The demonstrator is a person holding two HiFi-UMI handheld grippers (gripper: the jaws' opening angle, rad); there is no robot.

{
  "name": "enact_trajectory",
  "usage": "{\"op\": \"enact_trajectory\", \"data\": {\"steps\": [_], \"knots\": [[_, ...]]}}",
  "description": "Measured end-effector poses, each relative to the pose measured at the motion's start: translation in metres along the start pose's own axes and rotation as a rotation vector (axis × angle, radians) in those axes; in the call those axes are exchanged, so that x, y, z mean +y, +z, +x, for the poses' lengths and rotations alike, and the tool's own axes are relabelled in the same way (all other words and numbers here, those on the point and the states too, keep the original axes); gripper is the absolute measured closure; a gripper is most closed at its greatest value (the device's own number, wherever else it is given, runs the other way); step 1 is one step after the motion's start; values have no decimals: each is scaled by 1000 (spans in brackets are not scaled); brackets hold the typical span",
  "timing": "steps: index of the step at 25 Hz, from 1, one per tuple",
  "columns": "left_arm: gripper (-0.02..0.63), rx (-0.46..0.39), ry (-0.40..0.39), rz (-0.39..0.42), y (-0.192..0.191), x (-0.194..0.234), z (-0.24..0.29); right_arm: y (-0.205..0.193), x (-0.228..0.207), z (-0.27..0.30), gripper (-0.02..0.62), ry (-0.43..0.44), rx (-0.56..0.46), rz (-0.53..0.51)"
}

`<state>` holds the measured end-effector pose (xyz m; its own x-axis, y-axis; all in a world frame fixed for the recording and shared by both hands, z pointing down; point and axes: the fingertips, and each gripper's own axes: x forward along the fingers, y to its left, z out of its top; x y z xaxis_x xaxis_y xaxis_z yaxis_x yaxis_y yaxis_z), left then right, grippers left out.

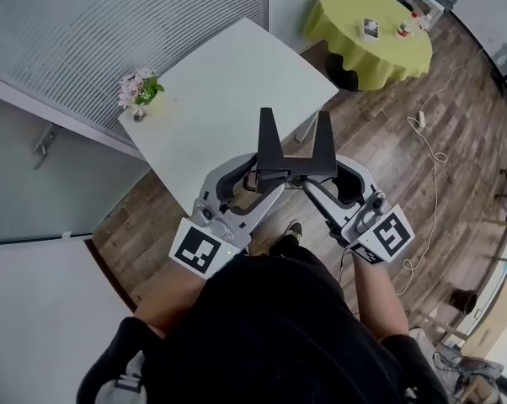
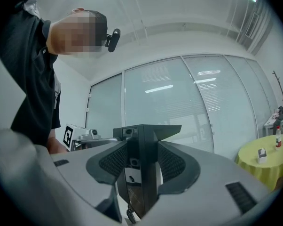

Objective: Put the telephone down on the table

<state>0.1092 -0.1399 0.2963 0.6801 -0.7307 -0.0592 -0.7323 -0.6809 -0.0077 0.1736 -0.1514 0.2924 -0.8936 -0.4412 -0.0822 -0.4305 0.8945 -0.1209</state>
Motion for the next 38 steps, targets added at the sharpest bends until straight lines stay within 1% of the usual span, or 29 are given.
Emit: {"op": "enact_trajectory", "data": {"steps": [5, 12, 18, 23, 30, 38], "knots": [[393, 30, 80, 0, -7, 3, 33, 1, -37, -3, 377, 79, 14, 21], [393, 44, 173, 1, -16, 1, 77, -1, -84, -15, 377, 171, 30, 42], [393, 46, 261, -25, -24, 3, 85, -9, -97, -12, 377, 247, 40, 54], [393, 62, 299, -19, -32, 13, 88, -17, -105, -2, 377, 285, 56, 75], [393, 60, 351, -49, -48, 44, 84, -34, -115, 30, 377, 333, 93, 94], [393, 71, 413, -96, -69, 104, 74, -59, -129, 92, 377, 385, 159, 114]]}}
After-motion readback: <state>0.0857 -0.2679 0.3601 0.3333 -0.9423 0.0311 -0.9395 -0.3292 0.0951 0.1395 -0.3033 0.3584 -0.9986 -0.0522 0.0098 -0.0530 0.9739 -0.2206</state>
